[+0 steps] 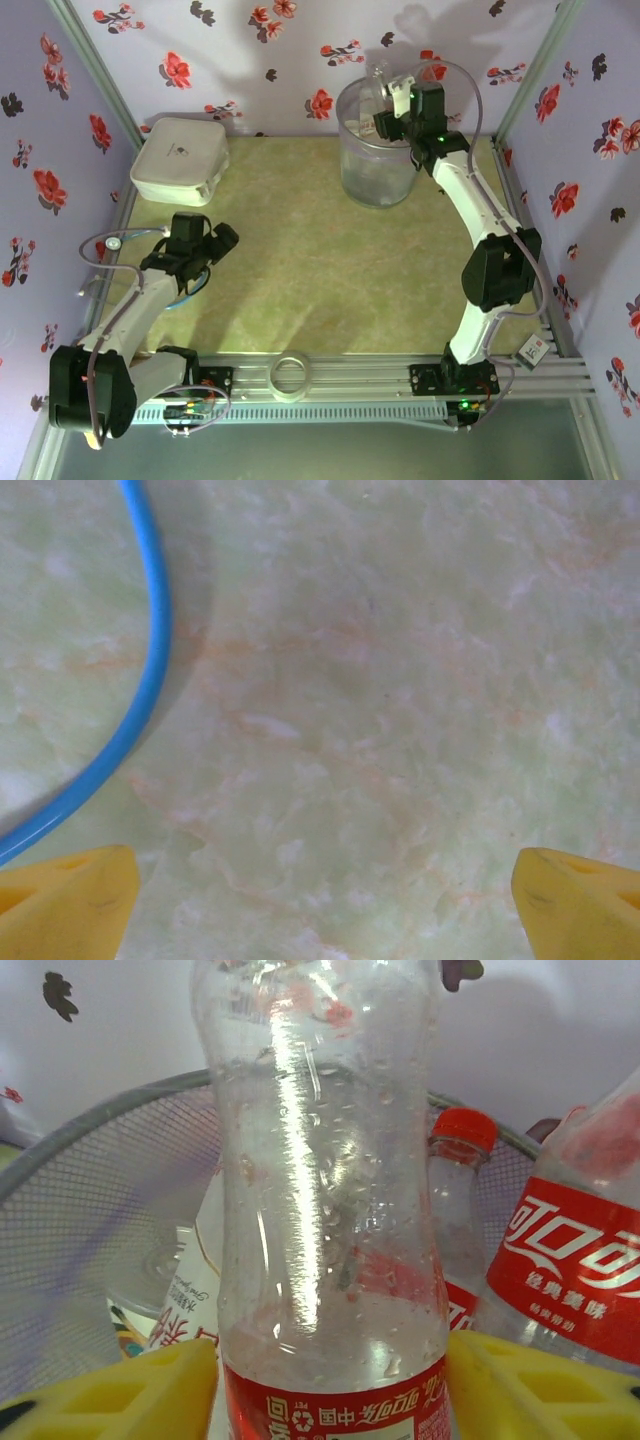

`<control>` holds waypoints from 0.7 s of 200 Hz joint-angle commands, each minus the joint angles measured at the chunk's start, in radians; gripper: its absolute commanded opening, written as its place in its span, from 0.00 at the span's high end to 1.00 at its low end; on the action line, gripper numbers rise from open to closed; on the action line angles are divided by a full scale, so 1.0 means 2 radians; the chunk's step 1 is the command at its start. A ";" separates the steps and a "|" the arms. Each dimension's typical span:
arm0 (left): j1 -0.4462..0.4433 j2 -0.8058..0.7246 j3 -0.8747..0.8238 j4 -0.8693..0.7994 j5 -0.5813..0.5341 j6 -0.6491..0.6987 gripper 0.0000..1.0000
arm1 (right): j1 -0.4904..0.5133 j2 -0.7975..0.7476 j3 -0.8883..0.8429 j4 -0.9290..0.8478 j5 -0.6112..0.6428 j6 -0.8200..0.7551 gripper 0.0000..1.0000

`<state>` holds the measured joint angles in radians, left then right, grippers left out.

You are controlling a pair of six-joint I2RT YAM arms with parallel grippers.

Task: Put the plastic bottles in the bin

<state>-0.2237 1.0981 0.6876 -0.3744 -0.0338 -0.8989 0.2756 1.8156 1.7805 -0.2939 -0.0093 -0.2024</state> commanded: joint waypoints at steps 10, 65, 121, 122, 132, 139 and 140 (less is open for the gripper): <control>-0.007 0.015 0.035 0.013 0.019 0.019 0.04 | 0.000 -0.021 0.029 -0.028 -0.032 0.013 0.22; -0.010 0.014 0.022 0.018 0.021 0.016 0.04 | -0.002 -0.022 0.068 -0.019 -0.013 0.014 0.18; -0.009 0.009 0.017 0.021 0.021 0.014 0.04 | -0.041 0.082 0.209 -0.057 -0.102 0.123 0.31; -0.009 0.009 0.017 0.021 0.021 0.014 0.04 | -0.042 0.084 0.211 -0.057 -0.106 0.125 0.31; -0.010 0.009 0.015 0.022 0.021 0.015 0.04 | -0.050 0.102 0.228 -0.051 -0.139 0.147 0.31; -0.010 0.009 0.014 0.022 0.021 0.016 0.04 | -0.053 0.112 0.238 -0.050 -0.152 0.157 0.31; -0.010 0.009 0.015 0.022 0.021 0.016 0.04 | -0.053 0.114 0.239 -0.050 -0.153 0.158 0.31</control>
<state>-0.2375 1.1248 0.7341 -0.3473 0.0021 -0.8829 0.1982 1.9511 2.1952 -0.3683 -0.1619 -0.0280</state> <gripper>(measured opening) 0.964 0.693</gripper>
